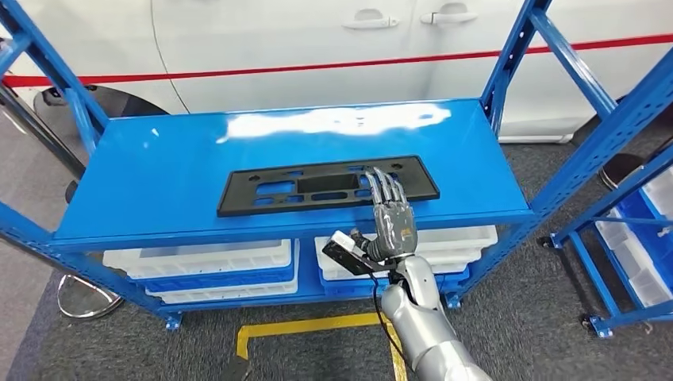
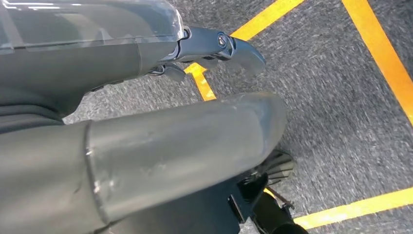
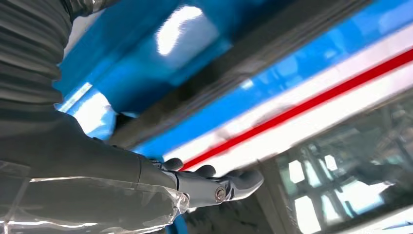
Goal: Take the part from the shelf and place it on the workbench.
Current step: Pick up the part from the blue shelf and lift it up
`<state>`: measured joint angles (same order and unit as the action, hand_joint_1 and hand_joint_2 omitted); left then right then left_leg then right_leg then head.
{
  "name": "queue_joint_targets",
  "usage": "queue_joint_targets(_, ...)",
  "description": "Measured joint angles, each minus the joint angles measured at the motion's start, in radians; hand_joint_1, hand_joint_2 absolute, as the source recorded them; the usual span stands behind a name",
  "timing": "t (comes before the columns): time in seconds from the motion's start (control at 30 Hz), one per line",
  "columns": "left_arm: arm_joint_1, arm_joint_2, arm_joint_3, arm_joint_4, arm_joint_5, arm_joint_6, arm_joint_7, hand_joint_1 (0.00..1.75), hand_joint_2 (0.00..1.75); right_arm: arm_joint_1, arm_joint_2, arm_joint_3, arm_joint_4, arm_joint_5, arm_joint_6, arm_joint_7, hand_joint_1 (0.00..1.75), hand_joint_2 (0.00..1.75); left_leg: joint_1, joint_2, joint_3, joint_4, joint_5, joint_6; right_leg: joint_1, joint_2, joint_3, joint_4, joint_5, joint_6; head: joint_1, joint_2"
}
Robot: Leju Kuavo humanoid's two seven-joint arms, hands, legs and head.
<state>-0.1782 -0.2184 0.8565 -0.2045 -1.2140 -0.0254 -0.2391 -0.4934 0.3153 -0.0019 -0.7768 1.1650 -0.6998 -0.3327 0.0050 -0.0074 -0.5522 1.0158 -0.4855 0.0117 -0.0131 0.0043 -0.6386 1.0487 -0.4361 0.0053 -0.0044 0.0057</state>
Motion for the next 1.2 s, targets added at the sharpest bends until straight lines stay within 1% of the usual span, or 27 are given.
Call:
queue_joint_targets(0.07,0.000,0.000,-0.001,0.000,0.000,0.001,0.001,0.00,0.00,0.000,0.004,0.000,0.001,0.002,0.000,0.000,0.00,1.75,0.002,0.001,0.005,0.000,-0.008,-0.011,-0.001,0.002,0.006,-0.006,-0.006,-0.013,0.000,0.000)
queue_joint_targets(0.1,-0.001,0.000,-0.001,0.000,0.000,0.001,0.002,0.00,0.00,-0.001,0.006,0.000,0.001,0.002,0.000,0.000,0.00,1.75,0.003,0.002,0.002,0.014,-0.018,-0.016,-0.003,0.002,0.012,-0.009,-0.008,-0.020,0.000,0.000)
queue_joint_targets(0.13,-0.001,0.000,-0.001,0.000,0.000,0.001,0.002,0.00,0.00,-0.002,0.008,0.000,0.001,0.003,0.000,0.000,0.00,1.75,0.004,0.002,-0.012,0.049,-0.037,-0.021,-0.004,0.001,0.020,-0.013,-0.011,-0.027,0.000,0.000)
queue_joint_targets(0.17,-0.002,0.000,-0.001,0.000,-0.001,0.002,0.002,0.00,0.00,-0.003,0.010,0.000,0.002,0.003,0.000,0.000,0.00,1.75,0.006,0.002,-0.039,0.105,-0.061,-0.025,-0.004,0.000,0.026,-0.014,-0.014,-0.032,-0.001,0.000)
queue_joint_targets(0.23,0.000,0.000,-0.001,0.000,-0.001,0.002,0.003,0.00,0.00,-0.004,0.012,0.000,0.003,0.002,0.000,0.000,0.00,1.75,0.007,0.002,-0.118,0.242,-0.107,-0.030,-0.001,-0.001,0.033,-0.014,-0.021,-0.038,-0.001,0.000)
queue_joint_targets(0.27,0.001,0.000,-0.001,0.000,-0.001,0.002,0.004,0.00,0.00,-0.003,0.013,0.000,0.004,0.001,0.000,0.000,0.00,1.75,0.007,0.002,-0.149,0.285,-0.110,-0.030,0.001,0.000,0.037,-0.014,-0.024,-0.039,-0.001,0.000)
queue_joint_targets(0.3,0.003,0.000,-0.001,0.000,-0.002,0.002,0.004,0.00,0.00,-0.003,0.013,0.000,0.005,0.000,0.000,0.000,0.00,1.75,0.007,0.002,-0.163,0.290,-0.092,-0.029,0.002,0.001,0.042,-0.014,-0.029,-0.039,-0.001,0.000)
queue_joint_targets(0.33,0.003,0.000,-0.001,0.000,-0.003,0.002,0.005,0.00,0.00,-0.003,0.013,0.000,0.005,-0.002,0.000,0.000,0.00,1.75,0.006,0.002,-0.155,0.253,-0.053,-0.026,0.003,0.002,0.050,-0.014,-0.034,-0.039,-0.001,0.000)
queue_joint_targets(0.37,0.003,0.000,-0.002,0.000,-0.003,0.002,0.005,0.00,0.00,-0.003,0.014,0.000,0.005,-0.003,0.000,0.000,0.00,1.75,0.006,0.002,-0.133,0.186,-0.004,-0.020,0.004,0.004,0.059,-0.014,-0.039,-0.038,-0.001,0.000)
queue_joint_targets(0.4,0.002,0.000,-0.002,0.000,-0.004,0.002,0.005,0.00,0.00,-0.004,0.015,0.001,0.006,-0.003,0.000,0.000,0.00,1.75,0.004,0.002,-0.105,0.119,0.034,-0.013,0.006,0.004,0.066,-0.014,-0.044,-0.036,0.000,0.000)
queue_joint_targets(0.43,0.001,0.001,-0.002,0.000,-0.004,0.002,0.005,0.00,0.00,-0.006,0.017,0.001,0.006,-0.004,0.000,0.000,0.00,1.75,0.001,0.002,-0.081,0.063,0.058,-0.007,0.007,0.004,0.071,-0.014,-0.049,-0.032,0.000,0.000)
queue_joint_targets(0.47,-0.001,0.001,-0.002,0.000,-0.004,0.003,0.005,0.00,0.00,-0.007,0.018,0.001,0.006,-0.005,0.000,0.000,0.00,1.75,-0.002,0.002,-0.067,0.030,0.065,-0.002,0.008,0.004,0.072,-0.014,-0.051,-0.028,0.000,0.000)
queue_joint_targets(0.53,-0.002,0.001,-0.003,0.000,-0.003,0.005,0.005,0.00,0.00,-0.008,0.019,0.001,0.006,-0.008,0.000,0.000,0.00,1.75,-0.006,0.001,-0.060,0.010,0.059,0.004,0.008,0.004,0.071,-0.017,-0.052,-0.018,0.000,0.000)
queue_joint_targets(0.6,-0.002,0.000,-0.004,0.000,0.004,0.006,0.005,0.00,0.00,-0.010,0.020,0.001,0.006,-0.009,0.000,0.001,0.00,1.75,0.000,0.002,-0.052,-0.005,0.060,0.011,0.009,0.002,0.071,-0.013,-0.061,-0.007,0.000,0.000)
queue_joint_targets(0.63,-0.003,0.000,-0.004,0.000,0.007,0.006,0.005,0.00,0.00,-0.011,0.021,0.001,0.005,-0.009,0.000,0.001,0.00,1.75,0.003,0.003,-0.046,-0.013,0.062,0.016,0.009,0.001,0.063,0.008,-0.075,-0.002,0.000,0.000)
queue_joint_targets(0.67,-0.004,-0.001,-0.004,0.000,0.010,0.005,0.004,0.00,0.00,-0.012,0.021,0.001,0.005,-0.009,0.000,0.001,0.00,1.75,0.006,0.004,-0.041,-0.019,0.063,0.020,0.009,0.001,0.043,0.050,-0.098,0.002,0.000,0.000)
queue_joint_targets(0.73,-0.006,-0.002,-0.004,0.000,0.013,0.004,-0.001,0.00,0.00,-0.010,0.020,0.001,0.005,-0.010,0.000,0.001,0.00,1.75,0.005,0.005,-0.039,-0.020,0.061,0.026,0.007,0.001,-0.028,0.178,-0.150,0.008,0.001,0.000)
queue_joint_targets(0.77,-0.005,-0.002,-0.004,0.000,0.015,0.003,-0.003,0.00,0.00,-0.006,0.019,0.001,0.006,-0.011,0.000,0.001,0.00,1.75,0.005,0.005,-0.039,-0.019,0.059,0.027,0.005,0.001,-0.061,0.230,-0.162,0.011,0.001,0.000)
queue_joint_targets(0.8,-0.005,-0.002,-0.004,0.000,0.016,0.003,-0.005,0.00,0.00,-0.003,0.018,0.001,0.006,-0.011,0.000,0.001,0.00,1.75,0.005,0.004,-0.038,-0.017,0.056,0.026,0.002,0.000,-0.080,0.251,-0.154,0.013,0.001,0.000)
queue_joint_targets(0.83,-0.004,-0.003,-0.003,0.000,0.018,0.003,-0.007,0.00,0.00,-0.002,0.017,0.001,0.006,-0.011,0.000,0.001,0.00,1.75,0.006,0.003,-0.036,-0.015,0.053,0.025,-0.001,0.000,-0.080,0.234,-0.127,0.015,0.001,0.000)
queue_joint_targets(0.9,-0.003,-0.004,-0.003,0.000,0.019,0.003,-0.010,0.00,0.00,-0.002,0.017,0.001,0.006,-0.011,0.000,0.001,0.00,1.75,0.007,0.002,-0.032,-0.004,0.042,0.018,-0.006,-0.002,-0.032,0.113,-0.050,0.016,0.001,0.000)
queue_joint_targets(0.93,-0.004,-0.005,-0.003,0.000,0.020,0.003,-0.011,0.00,0.00,-0.002,0.017,0.001,0.006,-0.011,0.000,0.001,0.00,1.75,0.005,0.001,-0.033,0.004,0.036,0.013,-0.005,-0.003,-0.007,0.056,-0.026,0.014,0.001,0.000)
queue_joint_targets(0.97,-0.004,-0.006,-0.003,0.000,0.020,0.003,-0.012,0.00,0.00,-0.002,0.017,0.001,0.005,-0.010,0.000,0.001,0.00,1.75,0.003,0.001,-0.034,0.009,0.032,0.007,-0.004,-0.003,0.009,0.018,-0.015,0.010,0.001,0.000)
queue_joint_targets(1.0,-0.004,-0.006,-0.003,0.000,0.020,0.003,-0.012,0.00,0.00,-0.002,0.017,0.001,0.005,-0.010,0.000,0.001,0.00,1.75,0.002,0.001,-0.035,0.012,0.029,0.002,-0.002,-0.001,0.014,0.005,-0.017,0.005,0.001,0.000)
queue_joint_targets(1.1,-0.004,-0.006,-0.003,0.000,0.021,0.004,-0.013,0.00,0.00,-0.001,0.017,0.001,0.004,-0.011,0.000,-0.001,0.00,1.75,0.003,0.002,-0.034,0.013,0.023,-0.012,0.000,0.002,0.016,-0.002,-0.016,-0.015,0.000,0.000)
queue_joint_targets(1.13,-0.004,-0.006,-0.003,0.000,0.021,0.005,-0.013,0.00,0.00,-0.002,0.018,0.001,0.004,-0.011,0.000,-0.002,0.00,1.75,0.005,0.003,-0.040,0.028,0.011,-0.017,-0.002,0.002,0.019,-0.006,-0.014,-0.021,0.000,0.000)
queue_joint_targets(1.2,-0.005,-0.006,-0.003,0.000,0.021,0.007,-0.016,0.00,0.00,-0.002,0.019,0.001,0.004,-0.012,0.000,-0.006,0.00,1.75,0.007,0.004,-0.080,0.118,-0.040,-0.026,-0.004,-0.001,0.024,-0.010,-0.014,-0.030,0.000,0.000)
